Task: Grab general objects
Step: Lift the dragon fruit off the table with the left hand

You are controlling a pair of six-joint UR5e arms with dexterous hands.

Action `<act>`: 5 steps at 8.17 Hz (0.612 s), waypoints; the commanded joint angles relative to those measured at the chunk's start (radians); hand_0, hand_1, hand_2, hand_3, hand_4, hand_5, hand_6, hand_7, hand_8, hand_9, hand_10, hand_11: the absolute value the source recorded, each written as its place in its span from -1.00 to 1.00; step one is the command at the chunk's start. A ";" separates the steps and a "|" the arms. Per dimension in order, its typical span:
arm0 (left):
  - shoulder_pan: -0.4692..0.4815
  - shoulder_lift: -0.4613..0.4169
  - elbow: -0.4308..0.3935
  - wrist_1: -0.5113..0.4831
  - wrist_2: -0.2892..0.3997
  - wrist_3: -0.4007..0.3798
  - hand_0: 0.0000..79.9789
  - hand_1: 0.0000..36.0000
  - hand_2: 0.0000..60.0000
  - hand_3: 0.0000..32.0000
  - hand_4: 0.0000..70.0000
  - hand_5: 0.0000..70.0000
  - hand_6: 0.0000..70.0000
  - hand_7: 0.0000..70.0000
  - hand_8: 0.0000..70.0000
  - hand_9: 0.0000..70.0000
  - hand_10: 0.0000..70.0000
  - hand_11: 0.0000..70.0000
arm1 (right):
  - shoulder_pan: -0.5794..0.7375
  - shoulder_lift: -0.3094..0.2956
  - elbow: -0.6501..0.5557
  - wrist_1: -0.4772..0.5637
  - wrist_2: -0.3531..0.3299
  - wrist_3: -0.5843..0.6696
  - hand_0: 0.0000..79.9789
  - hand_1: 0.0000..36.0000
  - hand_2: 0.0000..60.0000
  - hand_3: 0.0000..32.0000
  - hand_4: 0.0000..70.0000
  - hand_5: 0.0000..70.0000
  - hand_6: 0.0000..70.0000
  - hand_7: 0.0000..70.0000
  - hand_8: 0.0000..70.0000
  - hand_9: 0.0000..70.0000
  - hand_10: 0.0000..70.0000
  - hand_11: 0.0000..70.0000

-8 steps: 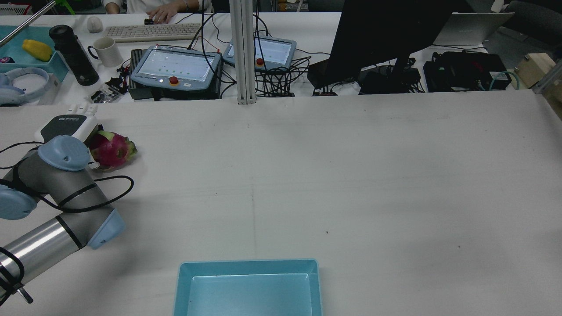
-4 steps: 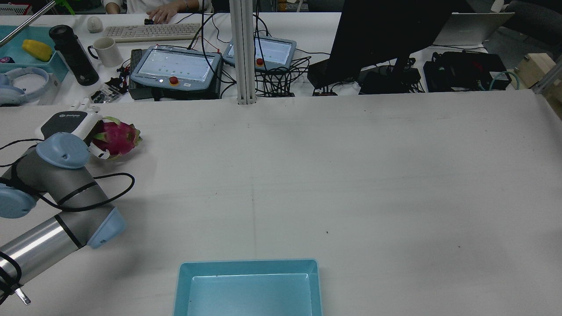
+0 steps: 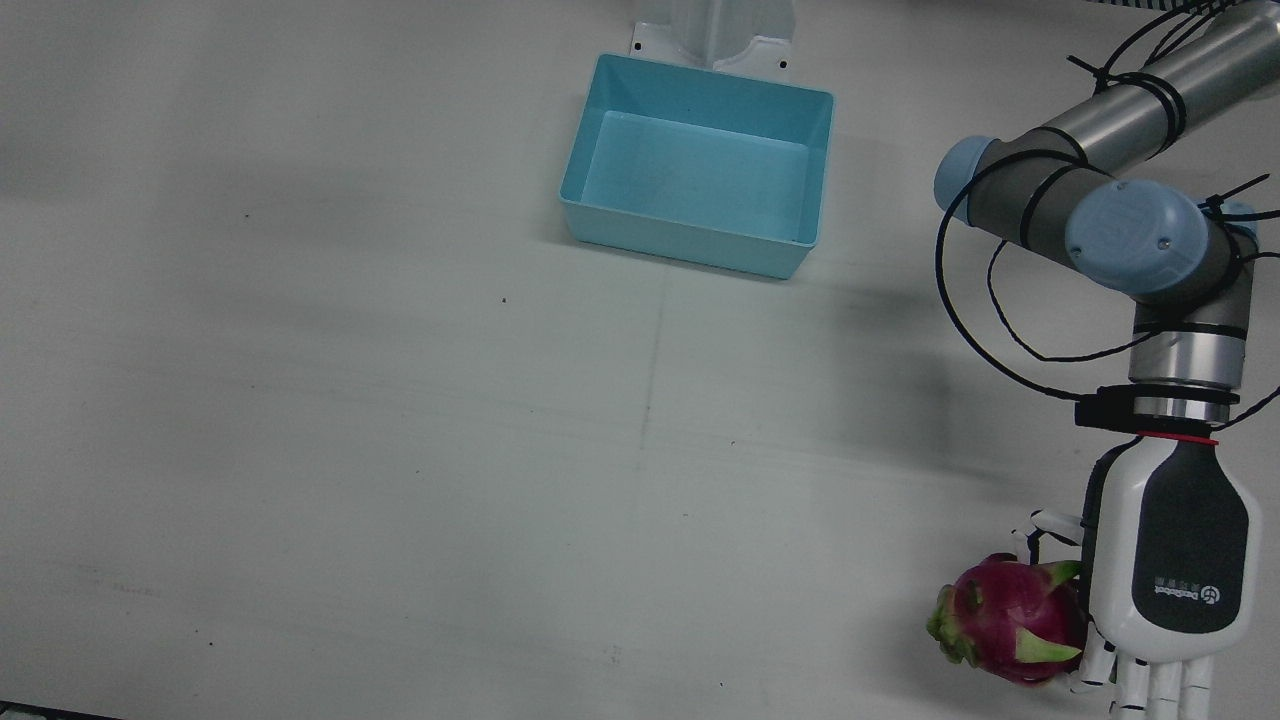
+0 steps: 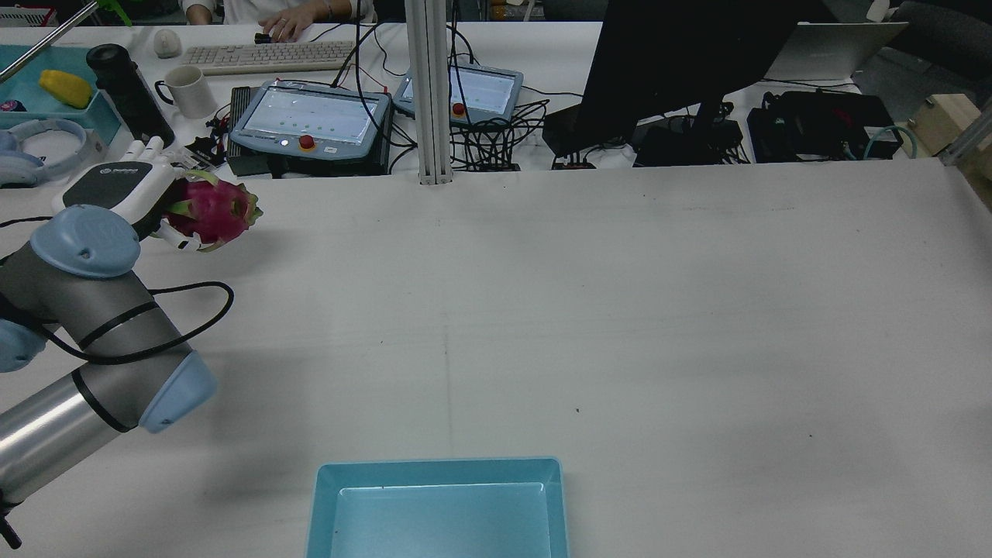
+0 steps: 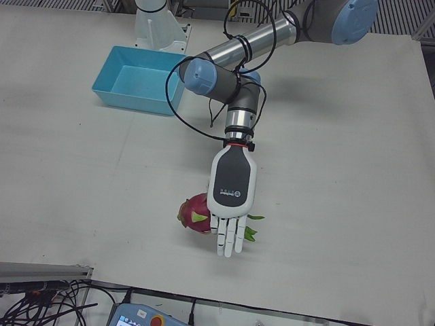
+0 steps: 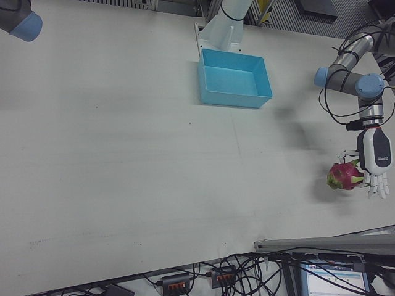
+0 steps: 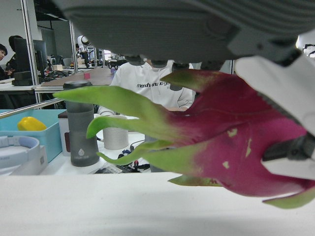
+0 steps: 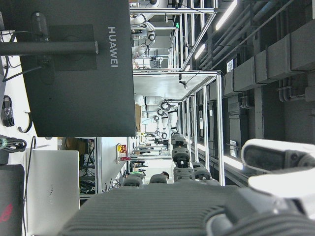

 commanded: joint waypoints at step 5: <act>-0.039 -0.030 -0.375 0.171 0.010 -0.118 -0.37 0.08 1.00 -1.00 -0.62 1.00 -0.52 -0.15 -0.60 -0.38 -0.21 0.18 | 0.000 0.000 0.000 0.000 0.000 0.000 -1.00 -1.00 -1.00 -1.00 -1.00 -1.00 -1.00 -1.00 -1.00 -1.00 -1.00 -1.00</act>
